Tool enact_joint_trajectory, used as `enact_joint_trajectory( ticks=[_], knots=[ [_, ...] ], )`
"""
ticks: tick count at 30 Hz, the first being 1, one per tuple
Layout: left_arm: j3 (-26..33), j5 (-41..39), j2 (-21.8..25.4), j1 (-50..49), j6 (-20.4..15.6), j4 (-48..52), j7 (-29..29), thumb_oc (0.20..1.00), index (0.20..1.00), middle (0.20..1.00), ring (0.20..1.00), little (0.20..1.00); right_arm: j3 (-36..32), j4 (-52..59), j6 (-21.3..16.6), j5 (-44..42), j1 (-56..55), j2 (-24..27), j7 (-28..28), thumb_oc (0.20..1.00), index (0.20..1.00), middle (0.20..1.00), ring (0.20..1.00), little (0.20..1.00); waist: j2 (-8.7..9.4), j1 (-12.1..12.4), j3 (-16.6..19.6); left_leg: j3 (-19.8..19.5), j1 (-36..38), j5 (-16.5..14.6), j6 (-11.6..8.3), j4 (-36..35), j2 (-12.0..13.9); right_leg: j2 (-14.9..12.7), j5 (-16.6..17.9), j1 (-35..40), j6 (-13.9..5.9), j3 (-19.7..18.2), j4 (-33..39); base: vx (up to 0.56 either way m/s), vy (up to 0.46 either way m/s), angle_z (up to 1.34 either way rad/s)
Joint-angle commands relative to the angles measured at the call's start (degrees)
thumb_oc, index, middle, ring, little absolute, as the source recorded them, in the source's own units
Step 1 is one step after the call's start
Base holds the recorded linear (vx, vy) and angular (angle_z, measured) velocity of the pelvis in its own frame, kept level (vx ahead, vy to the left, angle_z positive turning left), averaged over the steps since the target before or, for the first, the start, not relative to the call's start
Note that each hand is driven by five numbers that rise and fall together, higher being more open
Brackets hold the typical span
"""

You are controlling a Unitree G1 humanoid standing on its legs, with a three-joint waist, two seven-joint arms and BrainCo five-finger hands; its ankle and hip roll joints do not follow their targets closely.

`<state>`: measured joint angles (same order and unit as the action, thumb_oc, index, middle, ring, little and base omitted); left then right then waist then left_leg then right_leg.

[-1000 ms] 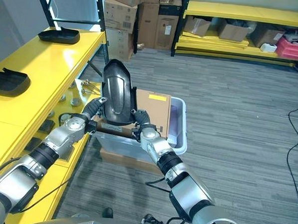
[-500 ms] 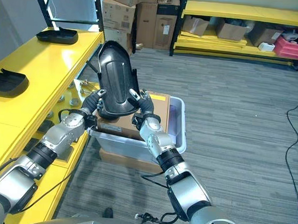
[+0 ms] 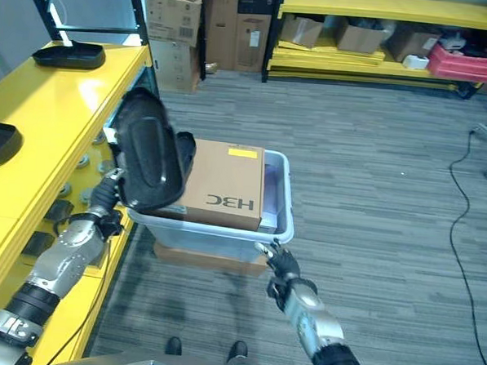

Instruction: Move parts from the plastic box to the shelf.

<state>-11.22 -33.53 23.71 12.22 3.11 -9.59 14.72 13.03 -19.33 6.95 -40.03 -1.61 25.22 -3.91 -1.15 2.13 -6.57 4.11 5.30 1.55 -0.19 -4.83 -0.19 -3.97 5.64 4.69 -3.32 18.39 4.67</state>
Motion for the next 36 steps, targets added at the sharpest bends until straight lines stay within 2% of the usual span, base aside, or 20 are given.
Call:
enact_joint_trajectory(
  ticks=[1,6,9,11,13,15,17,20,22,26,28,29,30,31,32,33,34,35,36],
  knots=[
    [1.1,0.7,1.4,5.7,-10.8,0.7,0.0,0.2,0.2,0.2,0.2,0.2,1.0,1.9,-0.3,2.2,4.9,-2.0,7.2,1.0,1.0,1.0,1.0,1.0,0.91,1.6,3.5,2.3,-1.8,2.2,-5.31,-0.2,7.9,-2.9,-4.0,0.2,-5.74,-1.9,-0.9,-0.01,-0.122,-0.09],
    [5.8,0.3,1.9,3.1,-13.6,2.4,-0.3,0.2,0.2,0.2,0.2,0.2,1.9,0.8,2.0,4.1,2.6,-1.3,11.0,1.0,1.0,1.0,1.0,1.0,0.95,2.2,3.3,2.0,-3.8,3.8,-6.37,-0.2,8.7,-1.8,-4.1,0.0,-5.14,-0.7,-0.2,0.01,-0.11,0.04],
    [9.5,0.1,3.1,0.6,-14.9,6.2,-0.6,0.2,0.2,0.2,0.2,0.2,5.0,-0.9,2.0,7.8,0.5,-1.3,12.3,1.0,1.0,1.0,1.0,1.0,0.84,3.9,2.9,2.4,-6.5,5.1,-6.7,-0.2,8.5,-1.6,-4.3,0.1,-4.97,2.1,0.1,0.02,-0.086,0.23],
    [11.7,-0.7,3.6,-0.7,-15.2,8.4,-1.6,0.2,0.2,0.2,0.2,0.2,5.9,-1.7,2.4,10.3,-1.5,-1.6,11.3,1.0,1.0,1.0,1.0,1.0,0.82,4.5,2.7,5.3,-7.4,5.3,-6.57,-0.2,8.3,-1.9,-4.3,0.5,-5.23,5.2,0.3,0.03,-0.043,0.5],
    [13.3,-2.0,4.0,-2.1,-14.6,10.5,-3.3,0.2,0.2,0.2,0.2,0.2,6.7,-2.8,1.9,13.4,-3.7,-1.7,8.6,1.0,1.0,1.0,1.0,1.0,0.84,4.4,2.7,10.6,-7.3,4.2,-6.66,0.5,7.7,-2.5,-4.7,1.3,-6.14,8.7,0.1,0.02,0.008,1.09],
    [14.4,-2.1,4.7,-3.4,-14.3,12.1,-5.3,0.2,0.2,0.2,0.2,0.2,7.0,-5.9,0.6,15.5,-5.8,-2.1,6.6,1.0,1.0,1.0,1.0,1.0,1.13,3.7,2.7,17.5,-7.3,3.1,-5.32,1.7,6.0,-3.4,-3.6,1.3,-6.85,12.8,-0.1,-0.07,0.069,1.87],
    [14.9,-0.8,5.5,-4.5,-14.7,13.4,-5.4,0.2,0.2,0.2,0.2,0.2,7.0,-10.1,0.3,16.9,-6.9,-2.9,5.0,1.0,1.0,1.0,1.0,1.0,1.36,3.4,2.7,21.0,-7.4,2.2,-4.0,2.3,4.9,-3.7,-3.0,1.3,-7.06,14.7,-0.5,-0.04,0.161,2.18],
    [19.1,2.7,7.6,-8.8,-14.4,16.4,-3.6,0.2,0.2,0.2,0.2,0.2,5.8,-21.3,-1.4,23.6,-6.2,-5.3,3.5,1.0,1.0,1.0,1.0,1.0,0.85,7.2,2.7,15.2,-7.7,1.3,-2.24,1.1,1.2,-3.5,-4.1,2.3,-6.65,13.3,-1.2,0.08,0.216,1.2],
    [21.6,2.4,8.5,-10.3,-13.8,17.3,-4.6,0.2,0.2,0.2,0.2,0.2,5.4,-25.3,-2.2,25.4,-5.9,-6.5,2.7,1.0,1.0,1.0,1.0,1.0,0.56,8.8,3.2,13.2,-6.9,0.7,-1.7,0.4,0.4,-3.7,-4.8,2.7,-6.75,13.4,-1.9,0.11,0.166,0.17],
    [25.1,3.3,9.7,-13.0,-13.3,19.1,-5.7,0.2,0.2,0.2,0.2,0.2,5.0,-28.8,-1.3,29.0,-5.2,-8.1,1.5,1.0,1.0,1.0,1.0,1.0,0.33,11.1,3.9,10.3,-5.9,-0.5,-0.71,0.3,-0.8,-4.8,-5.8,2.7,-7.22,13.3,-4.1,0.08,0.136,0.42],
    [26.3,2.7,9.7,-14.1,-13.6,19.4,-6.9,0.2,0.2,0.2,0.2,0.2,4.9,-30.8,-1.2,28.8,-4.6,-8.8,0.7,1.0,1.0,1.0,1.0,1.0,0.19,12.5,3.9,9.0,-5.7,-0.9,-0.02,0.5,-1.3,-5.8,-6.8,2.5,-7.34,13.1,-6.6,0.11,0.181,0.26],
    [27.2,2.8,10.0,-14.8,-13.7,19.8,-7.3,0.2,0.2,0.2,0.2,0.2,4.3,-33.1,-1.4,29.6,-3.7,-9.4,0.0,1.0,1.0,1.0,1.0,1.0,-0.06,13.2,3.6,7.5,-6.0,-2.3,1.77,2.3,-2.5,-8.7,-6.7,0.9,-7.81,12.0,-14.9,0.2,0.384,0.38],
    [26.6,2.5,10.8,-14.0,-14.1,19.0,-7.1,0.2,0.2,0.2,0.2,0.2,3.5,-33.6,-1.4,29.6,-3.7,-9.5,-0.5,1.0,1.0,1.0,1.0,1.0,-1.02,11.9,2.5,5.7,-5.9,-4.1,4.17,4.0,-3.9,-12.0,-3.4,-5.0,-8.97,7.8,-29.1,0.2,0.406,0.38],
    [26.3,2.6,11.1,-13.7,-14.3,18.7,-6.9,0.2,0.2,0.2,0.2,0.2,3.1,-33.7,-1.5,29.5,-3.7,-9.5,-0.4,1.0,1.0,1.0,1.0,1.0,-1.23,11.2,2.2,5.3,-5.9,-4.6,4.83,4.3,-4.3,-12.5,-3.2,-7.4,-9.33,5.6,-33.9,0.12,0.285,0.62],
    [26.0,2.6,11.4,-13.4,-14.4,18.5,-6.8,0.2,0.2,0.2,0.2,0.2,2.7,-34.0,-1.7,29.4,-3.8,-9.4,-0.2,1.0,1.0,1.0,1.0,1.0,-1.55,10.5,1.9,4.9,-5.6,-4.6,5.13,4.2,-4.3,-12.1,-3.2,-9.0,-9.32,3.6,-37.2,0.05,0.09,0.66],
    [25.1,2.3,12.1,-12.8,-14.4,18.0,-6.6,0.2,0.2,0.2,0.2,0.2,2.2,-34.1,-1.7,28.8,-3.9,-9.0,0.1,1.0,1.0,1.0,1.0,1.0,-1.66,9.1,1.2,3.3,-5.4,-5.0,5.46,4.2,-4.7,-10.2,-3.8,-11.9,-9.17,0.2,-40.4,-0.03,-0.003,0.86],
    [24.2,2.3,12.5,-12.2,-14.9,17.4,-6.6,0.2,0.2,0.2,0.2,0.2,1.7,-34.5,-2.2,28.7,-4.1,-8.9,0.4,1.0,1.0,1.0,1.0,1.0,-1.97,8.0,0.8,2.3,-6.0,-4.0,5.65,4.2,-4.4,-8.3,-2.5,-14.4,-7.78,-1.4,-40.2,0.0,-0.084,0.91],
    [23.2,2.4,12.9,-11.4,-15.0,16.9,-6.6,0.2,0.2,0.2,0.2,0.2,1.3,-35.2,-2.9,28.8,-4.2,-8.7,0.9,1.0,1.0,1.0,1.0,1.0,-1.77,6.8,0.3,0.5,-5.5,-4.1,5.52,3.9,-4.8,-6.8,-2.3,-15.7,-7.64,-3.9,-38.7,0.07,-0.275,0.99],
    [21.6,2.8,13.1,-9.4,-14.0,16.6,-6.4,0.2,0.2,0.2,0.2,0.2,0.7,-37.1,-4.6,28.8,-4.3,-8.5,1.6,1.0,1.0,1.0,1.0,1.0,-1.04,5.1,-0.2,-2.9,-4.8,-4.2,4.79,3.8,-5.2,-5.8,-1.5,-15.6,-7.63,-8.0,-31.5,0.12,-0.239,0.99]
  ],
)
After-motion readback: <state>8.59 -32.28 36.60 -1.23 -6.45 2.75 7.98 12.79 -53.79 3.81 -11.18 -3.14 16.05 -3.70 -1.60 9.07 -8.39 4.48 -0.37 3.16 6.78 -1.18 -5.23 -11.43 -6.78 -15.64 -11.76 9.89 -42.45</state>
